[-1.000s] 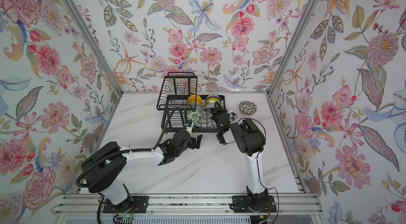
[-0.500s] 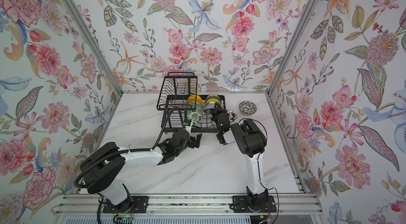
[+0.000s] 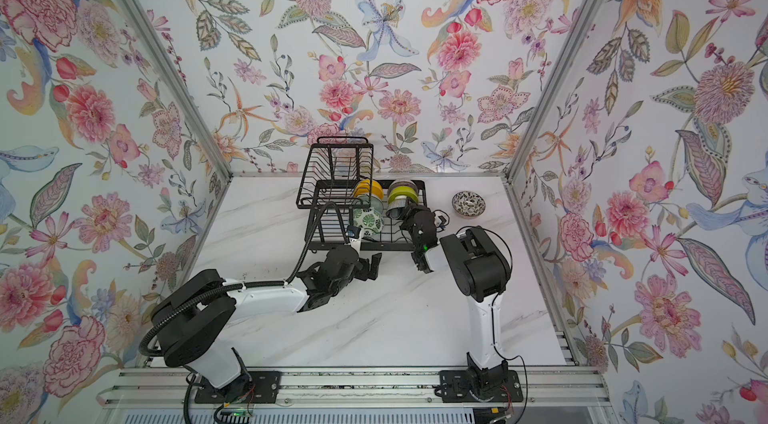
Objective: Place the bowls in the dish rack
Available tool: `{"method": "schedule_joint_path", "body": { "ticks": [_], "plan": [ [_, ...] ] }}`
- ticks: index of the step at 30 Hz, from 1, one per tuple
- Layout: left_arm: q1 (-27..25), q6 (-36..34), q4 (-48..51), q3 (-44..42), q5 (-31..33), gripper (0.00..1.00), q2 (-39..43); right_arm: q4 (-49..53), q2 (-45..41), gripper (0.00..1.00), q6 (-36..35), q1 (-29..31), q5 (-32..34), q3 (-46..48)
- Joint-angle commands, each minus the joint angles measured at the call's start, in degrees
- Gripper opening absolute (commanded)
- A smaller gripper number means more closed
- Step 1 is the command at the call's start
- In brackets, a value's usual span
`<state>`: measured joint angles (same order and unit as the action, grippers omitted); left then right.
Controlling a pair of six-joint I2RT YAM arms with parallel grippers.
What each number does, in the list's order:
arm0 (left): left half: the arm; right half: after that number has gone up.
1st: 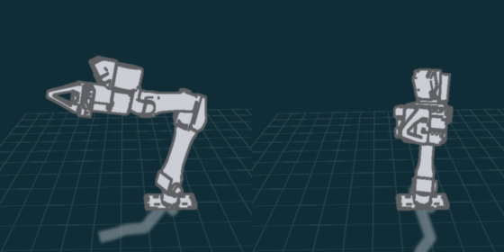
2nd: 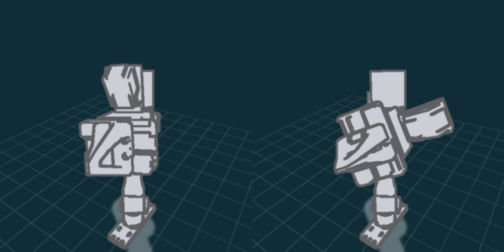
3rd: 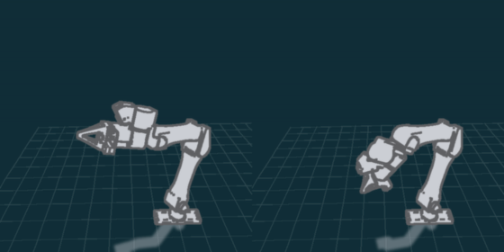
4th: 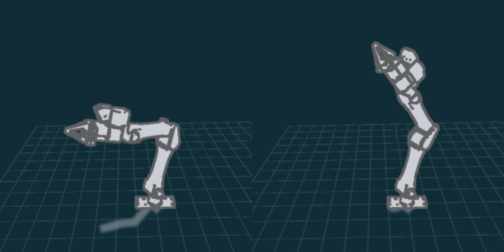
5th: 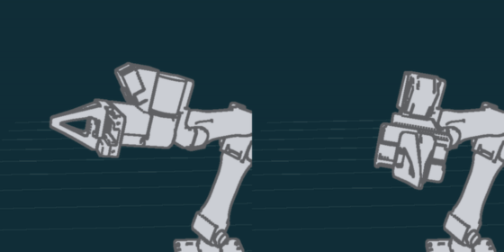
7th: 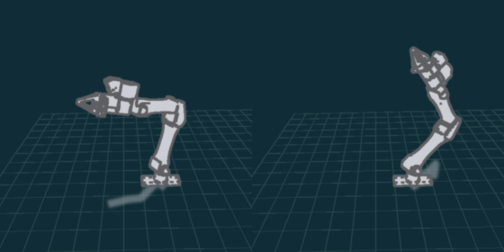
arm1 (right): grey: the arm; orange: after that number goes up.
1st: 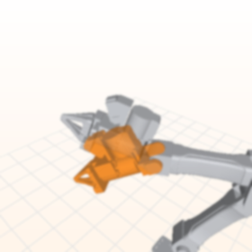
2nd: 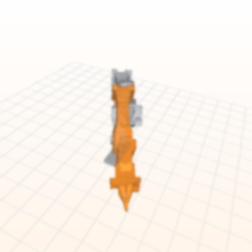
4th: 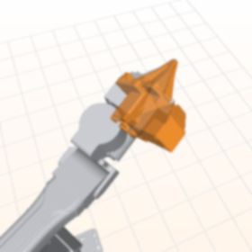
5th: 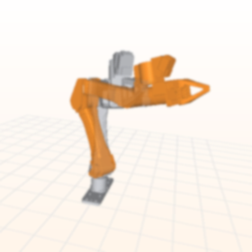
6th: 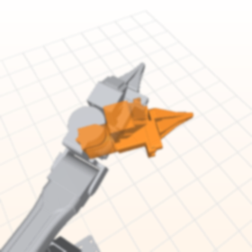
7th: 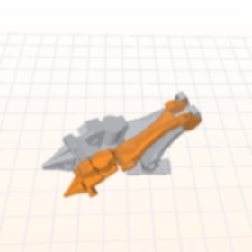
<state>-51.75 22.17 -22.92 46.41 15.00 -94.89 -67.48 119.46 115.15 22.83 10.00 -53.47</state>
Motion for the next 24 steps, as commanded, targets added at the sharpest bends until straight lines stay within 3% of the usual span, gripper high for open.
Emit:
{"method": "schedule_joint_path", "body": {
  "ticks": [1, 24],
  "plan": [
    [0.59, 0.84, 0.89, 0.11, 0.72, 0.99, 2.41, 0.01, -0.23, 0.00, 1.57, 0.09, -1.52, -1.21],
    [0.59, 1.79, 1.28, -1.74, 1.67, 0.99, 4.19, -6.48, 1.52, 0.00, 0.46, -0.65, 1.22, -2.81]
  ]
}}
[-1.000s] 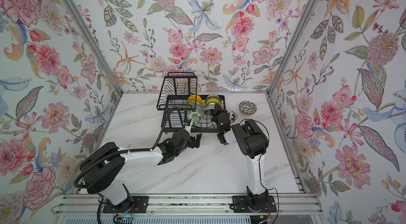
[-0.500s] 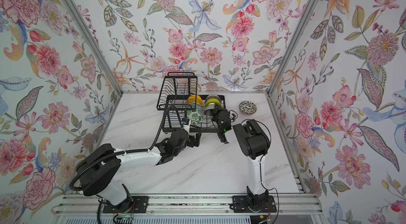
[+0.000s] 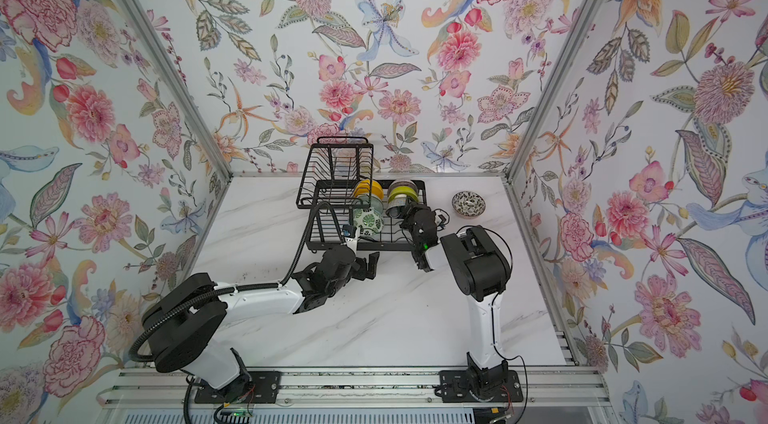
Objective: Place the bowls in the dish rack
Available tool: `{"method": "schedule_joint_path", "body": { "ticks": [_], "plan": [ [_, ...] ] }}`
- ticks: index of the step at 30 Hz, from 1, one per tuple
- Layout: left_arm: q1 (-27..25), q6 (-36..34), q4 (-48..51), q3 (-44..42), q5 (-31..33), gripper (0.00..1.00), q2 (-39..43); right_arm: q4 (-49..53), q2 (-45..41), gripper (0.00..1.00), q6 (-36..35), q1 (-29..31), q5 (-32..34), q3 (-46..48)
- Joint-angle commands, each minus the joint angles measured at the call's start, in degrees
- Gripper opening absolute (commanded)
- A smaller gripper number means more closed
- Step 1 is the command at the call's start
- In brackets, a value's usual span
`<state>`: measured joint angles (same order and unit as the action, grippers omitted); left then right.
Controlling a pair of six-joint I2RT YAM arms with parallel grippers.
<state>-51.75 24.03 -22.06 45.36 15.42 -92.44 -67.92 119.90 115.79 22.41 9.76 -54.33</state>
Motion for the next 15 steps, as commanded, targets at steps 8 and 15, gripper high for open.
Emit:
{"method": "schedule_joint_path", "body": {
  "ticks": [8, 15],
  "plan": [
    [0.59, -0.46, 0.80, -1.50, 1.15, 0.99, 2.36, -11.62, 4.00, 0.00, -0.91, -0.08, 2.72, -4.34],
    [0.59, -1.00, 0.95, -2.51, 1.61, 0.99, 4.73, -11.11, 4.52, 0.00, -1.08, 0.38, 3.86, -4.12]
  ]
}}
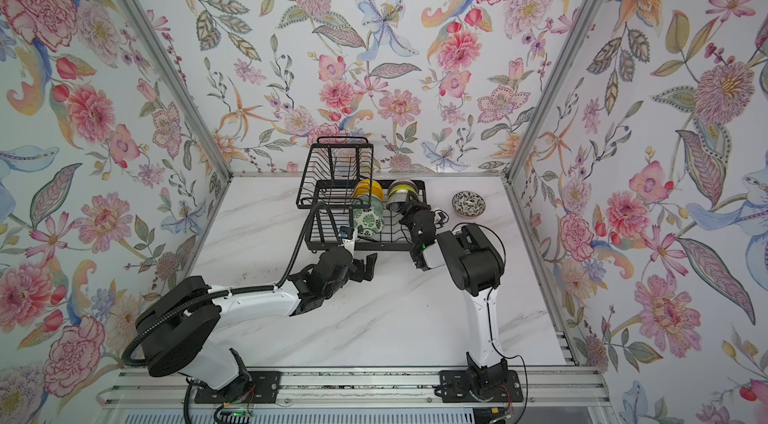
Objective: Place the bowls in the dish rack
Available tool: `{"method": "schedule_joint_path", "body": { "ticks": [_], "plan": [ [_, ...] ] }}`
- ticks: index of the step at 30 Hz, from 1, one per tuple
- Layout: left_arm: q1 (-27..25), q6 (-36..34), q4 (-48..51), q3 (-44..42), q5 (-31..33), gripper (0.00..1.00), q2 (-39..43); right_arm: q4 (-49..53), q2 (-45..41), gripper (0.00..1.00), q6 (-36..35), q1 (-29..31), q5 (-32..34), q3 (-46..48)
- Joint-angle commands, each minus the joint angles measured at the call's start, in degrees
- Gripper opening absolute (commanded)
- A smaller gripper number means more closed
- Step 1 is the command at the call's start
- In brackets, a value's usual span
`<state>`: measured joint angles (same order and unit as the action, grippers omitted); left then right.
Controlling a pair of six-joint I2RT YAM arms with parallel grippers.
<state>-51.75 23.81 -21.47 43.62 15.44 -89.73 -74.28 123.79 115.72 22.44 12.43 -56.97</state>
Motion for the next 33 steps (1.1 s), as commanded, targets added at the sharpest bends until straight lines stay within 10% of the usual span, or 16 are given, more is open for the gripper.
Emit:
{"method": "schedule_joint_path", "body": {
  "ticks": [1, 33],
  "plan": [
    [0.59, -0.87, 0.41, -0.84, 1.69, 0.99, 2.12, -4.57, 0.80, 0.00, -1.18, 0.42, 1.22, -1.48],
    [1.65, -1.40, 0.57, -3.88, 1.41, 0.99, 4.68, -1.87, 3.10, 0.00, -3.93, 1.29, 0.03, 0.19]
  ]
}}
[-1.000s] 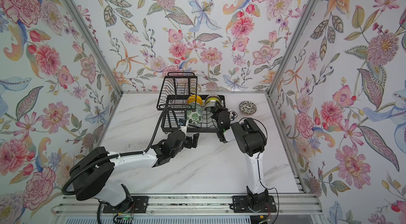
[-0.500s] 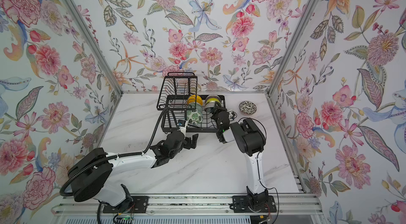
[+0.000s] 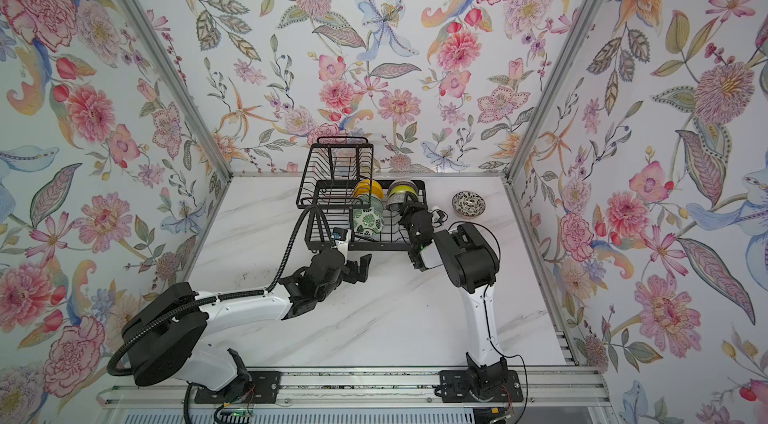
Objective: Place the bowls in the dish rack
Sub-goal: 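Open the right gripper and draw it back from the blue-grey bowl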
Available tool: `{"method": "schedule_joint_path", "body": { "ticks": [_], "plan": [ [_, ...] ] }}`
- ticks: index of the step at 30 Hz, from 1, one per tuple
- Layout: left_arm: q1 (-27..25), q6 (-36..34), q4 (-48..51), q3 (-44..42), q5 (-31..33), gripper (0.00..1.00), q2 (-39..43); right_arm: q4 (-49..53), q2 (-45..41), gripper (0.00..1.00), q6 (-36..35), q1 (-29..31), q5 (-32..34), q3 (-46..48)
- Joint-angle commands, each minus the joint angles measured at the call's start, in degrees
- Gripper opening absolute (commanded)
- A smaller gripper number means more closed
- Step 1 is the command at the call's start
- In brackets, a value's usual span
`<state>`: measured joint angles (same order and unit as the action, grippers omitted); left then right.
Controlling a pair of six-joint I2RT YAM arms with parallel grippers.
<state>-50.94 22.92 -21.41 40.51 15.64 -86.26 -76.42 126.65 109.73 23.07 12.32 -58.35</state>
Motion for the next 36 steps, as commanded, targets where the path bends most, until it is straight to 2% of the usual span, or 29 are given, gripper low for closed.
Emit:
{"method": "schedule_joint_path", "body": {
  "ticks": [1, 12, 21, 24, 36],
  "plan": [
    [0.86, -0.50, 0.37, -0.85, 1.14, 0.99, 1.18, 1.93, -0.73, 0.00, 2.28, 0.68, -0.05, 2.08],
    [1.44, 0.17, -3.17, -2.11, 1.28, 0.99, 0.39, 12.17, -5.69, 0.00, 3.13, 0.28, -2.03, 4.38],
    [2.83, -0.09, -5.89, -3.16, 1.18, 0.99, 0.38, 21.15, -6.83, 0.00, 3.46, -0.16, -4.37, 0.68],
    [3.38, -0.71, -5.93, -3.23, 0.80, 0.99, 0.65, 24.49, -7.21, 0.06, 3.85, -0.13, -4.77, -0.57],
    [3.96, -2.58, -5.51, -3.43, 0.35, 0.99, 2.04, 30.75, -6.59, 0.17, 4.96, -0.17, -7.50, -3.89]
  ]
}}
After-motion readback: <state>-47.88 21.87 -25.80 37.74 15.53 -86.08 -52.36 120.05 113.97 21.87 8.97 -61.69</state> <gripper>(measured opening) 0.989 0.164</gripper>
